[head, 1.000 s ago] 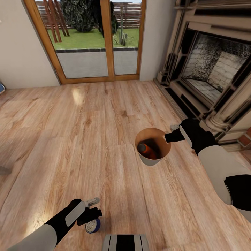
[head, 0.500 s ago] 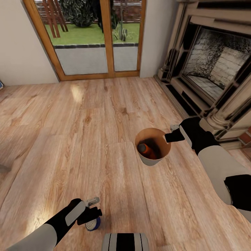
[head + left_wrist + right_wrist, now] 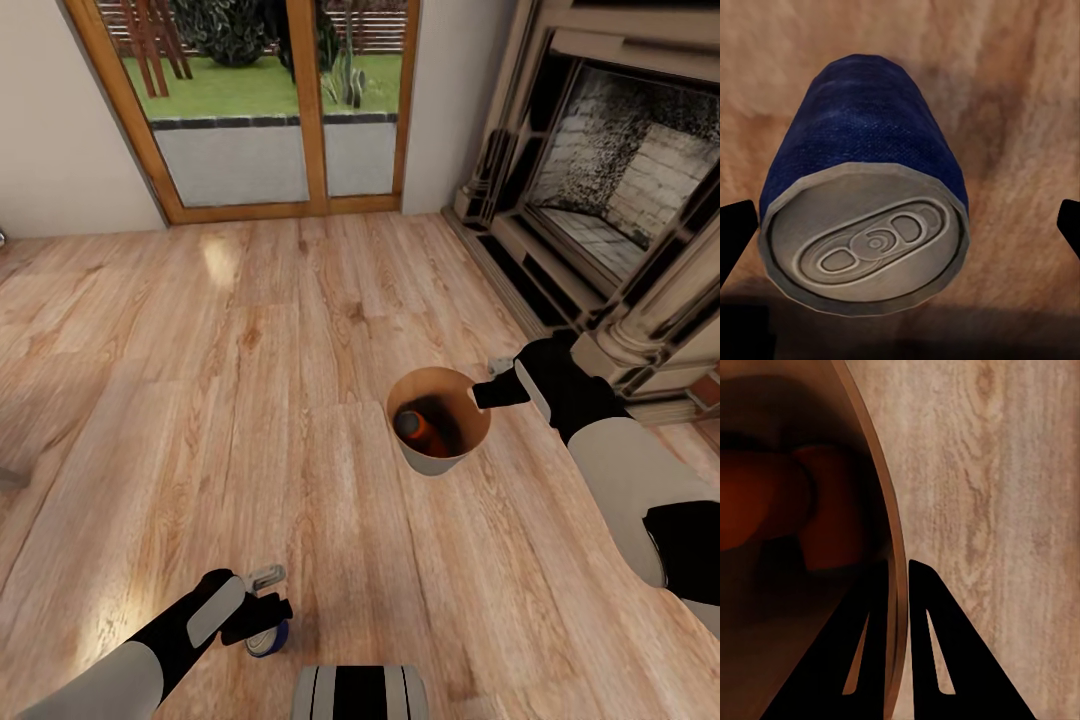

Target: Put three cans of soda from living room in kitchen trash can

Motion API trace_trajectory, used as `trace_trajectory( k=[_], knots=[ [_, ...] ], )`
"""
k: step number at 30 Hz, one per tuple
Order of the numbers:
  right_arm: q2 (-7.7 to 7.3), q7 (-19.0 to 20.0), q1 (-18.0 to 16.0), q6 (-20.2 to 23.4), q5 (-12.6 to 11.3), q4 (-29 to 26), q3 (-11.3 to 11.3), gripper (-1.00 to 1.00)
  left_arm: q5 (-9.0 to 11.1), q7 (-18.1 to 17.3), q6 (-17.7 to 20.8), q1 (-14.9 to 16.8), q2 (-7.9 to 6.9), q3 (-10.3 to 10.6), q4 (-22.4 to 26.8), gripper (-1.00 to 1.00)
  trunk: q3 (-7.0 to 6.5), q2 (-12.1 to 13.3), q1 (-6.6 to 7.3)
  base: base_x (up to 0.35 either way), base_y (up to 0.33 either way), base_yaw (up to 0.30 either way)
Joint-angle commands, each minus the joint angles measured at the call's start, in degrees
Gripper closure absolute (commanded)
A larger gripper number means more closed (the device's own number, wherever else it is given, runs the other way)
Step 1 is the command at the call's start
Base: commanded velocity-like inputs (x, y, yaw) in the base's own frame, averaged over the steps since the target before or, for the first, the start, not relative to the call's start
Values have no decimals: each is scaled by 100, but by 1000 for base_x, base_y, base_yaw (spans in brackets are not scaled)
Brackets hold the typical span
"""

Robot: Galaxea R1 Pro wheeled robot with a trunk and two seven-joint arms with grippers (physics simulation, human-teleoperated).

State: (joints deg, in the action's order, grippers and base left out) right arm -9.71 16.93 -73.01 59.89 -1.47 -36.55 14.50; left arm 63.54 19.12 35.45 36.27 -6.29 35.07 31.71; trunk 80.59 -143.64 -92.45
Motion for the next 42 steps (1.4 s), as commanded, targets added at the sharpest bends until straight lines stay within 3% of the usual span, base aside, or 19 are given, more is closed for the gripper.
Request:
trace_trajectory(
  k=[1, 6, 7, 18, 31, 42],
  knots=[
    [0, 39, -2, 11, -99, -1, -9, 100, 0, 1, -1, 1, -1, -2, -2, -100, -1, 0, 1, 0, 0, 0],
    [-4, 39, 1, 11, -99, -1, -9, 100, 4, 6, -3, 2, -3, -7, -1, -100, -1, 0, 1, 0, 0, 0],
    [-4, 39, 2, 11, -99, -1, -9, 100, 5, 7, -3, 2, -3, -9, -2, 100, -1, 0, 1, 0, 0, 0],
    [3, 39, -1, 11, -99, -1, 95, 100, 9, 22, -10, 3, 2, -25, -9, 100, -1, 0, 1, 0, 0, 0],
    [5, 39, 3, 11, -99, 1, 127, 100, 0, -1, -5, 3, 2, -20, 47, 100, -289, 17, 34, 0, 0, 0],
    [-12, 26, 27, 11, -92, 104, 160, 100, 0, -19, 86, 3, -10, -21, 514, 100, -532, 32, 63, 0, 0, 0]
  ],
)
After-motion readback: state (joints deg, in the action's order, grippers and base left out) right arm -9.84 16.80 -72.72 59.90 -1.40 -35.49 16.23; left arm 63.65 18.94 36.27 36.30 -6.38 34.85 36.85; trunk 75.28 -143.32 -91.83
